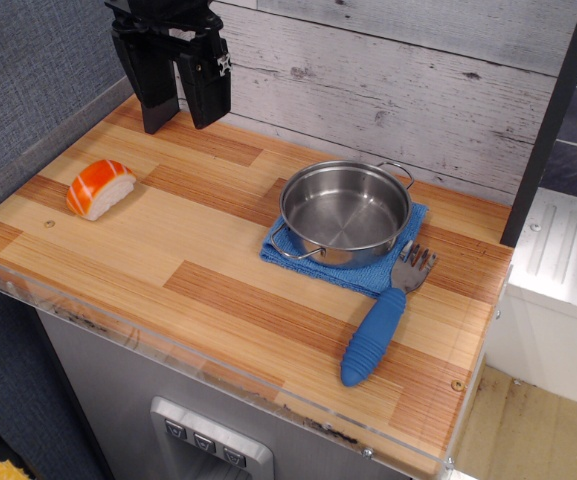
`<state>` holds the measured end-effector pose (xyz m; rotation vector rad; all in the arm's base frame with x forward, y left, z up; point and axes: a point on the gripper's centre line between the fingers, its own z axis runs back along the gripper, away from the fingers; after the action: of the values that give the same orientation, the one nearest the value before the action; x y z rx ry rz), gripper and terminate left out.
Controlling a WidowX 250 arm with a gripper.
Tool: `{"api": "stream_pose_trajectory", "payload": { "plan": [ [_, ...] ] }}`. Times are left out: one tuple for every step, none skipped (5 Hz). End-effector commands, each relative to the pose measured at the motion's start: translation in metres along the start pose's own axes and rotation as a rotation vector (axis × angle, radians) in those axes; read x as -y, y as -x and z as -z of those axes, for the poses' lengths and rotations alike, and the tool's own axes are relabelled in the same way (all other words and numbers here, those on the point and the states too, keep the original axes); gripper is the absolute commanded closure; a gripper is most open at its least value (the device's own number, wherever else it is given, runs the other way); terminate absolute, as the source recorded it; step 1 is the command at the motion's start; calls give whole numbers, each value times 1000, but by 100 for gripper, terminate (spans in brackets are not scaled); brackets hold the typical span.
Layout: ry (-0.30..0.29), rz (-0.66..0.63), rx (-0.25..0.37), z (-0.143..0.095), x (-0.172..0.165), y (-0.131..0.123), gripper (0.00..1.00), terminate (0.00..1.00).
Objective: Place the spoon to the left of the pot.
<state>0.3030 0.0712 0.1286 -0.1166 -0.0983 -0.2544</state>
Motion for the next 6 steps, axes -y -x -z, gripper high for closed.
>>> {"api": "stream_pose_trajectory", "payload": {
  "plan": [
    [0,0,0,0,0,0,0,0],
    [-19,40,-16,22,44,-18,0,0],
    [-38,27,-31,49,90,-27,0,0],
    [-79,33,-19,69,137,-37,0,0],
    [-102,80,-22,93,164,-46,0,0],
    [-119,125,-44,114,177,-47,0,0]
  ]
}}
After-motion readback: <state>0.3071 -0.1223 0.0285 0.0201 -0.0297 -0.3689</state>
